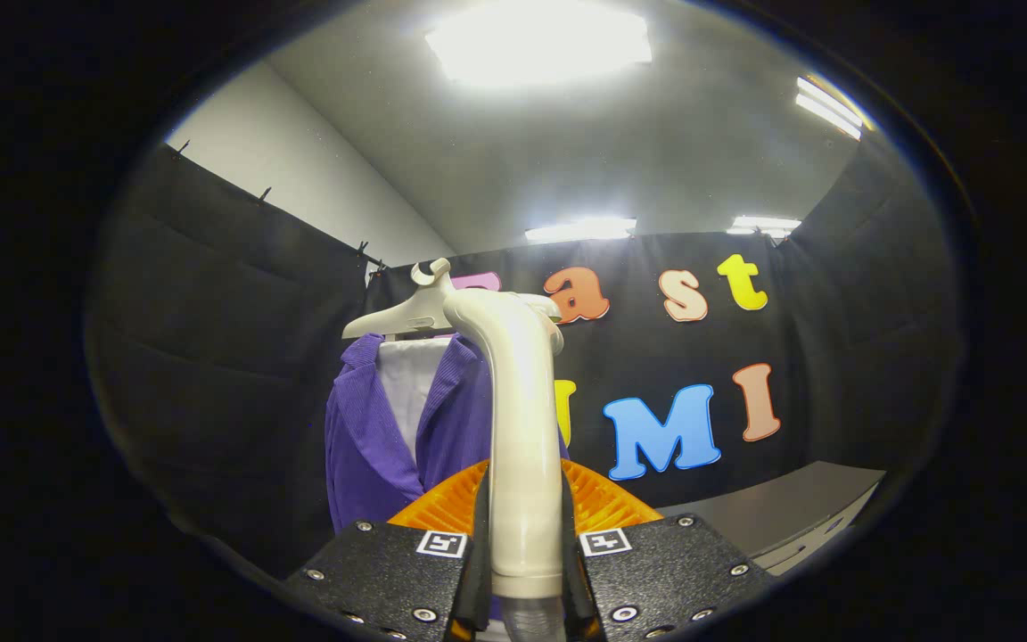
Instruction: Iron the clothes twice with a garment steamer, once on the left side and once on the right side.
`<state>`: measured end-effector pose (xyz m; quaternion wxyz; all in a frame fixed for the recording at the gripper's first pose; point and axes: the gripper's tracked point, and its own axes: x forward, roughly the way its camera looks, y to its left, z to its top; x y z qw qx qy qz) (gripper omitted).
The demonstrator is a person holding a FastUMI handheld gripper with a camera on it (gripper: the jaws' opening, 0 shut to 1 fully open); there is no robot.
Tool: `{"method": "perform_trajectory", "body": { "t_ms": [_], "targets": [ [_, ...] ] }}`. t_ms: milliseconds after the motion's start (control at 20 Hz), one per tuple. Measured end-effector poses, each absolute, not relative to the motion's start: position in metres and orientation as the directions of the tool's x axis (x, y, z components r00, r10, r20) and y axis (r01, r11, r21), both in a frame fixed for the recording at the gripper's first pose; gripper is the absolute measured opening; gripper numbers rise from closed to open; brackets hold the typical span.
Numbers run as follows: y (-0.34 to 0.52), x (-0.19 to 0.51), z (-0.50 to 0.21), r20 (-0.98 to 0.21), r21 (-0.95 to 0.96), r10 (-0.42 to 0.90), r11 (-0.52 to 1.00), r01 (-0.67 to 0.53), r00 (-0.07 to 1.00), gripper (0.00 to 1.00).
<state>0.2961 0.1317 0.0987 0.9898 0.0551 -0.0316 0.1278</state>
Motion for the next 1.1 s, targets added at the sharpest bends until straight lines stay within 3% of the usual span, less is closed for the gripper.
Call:
{"method": "perform_trajectory", "body": {
  "t_ms": [1100],
  "targets": [
    [0.182, 0.312, 0.001, -0.101, 0.013, 0.234, 0.972, -0.234, 0.967, 0.32]
  ]
}}
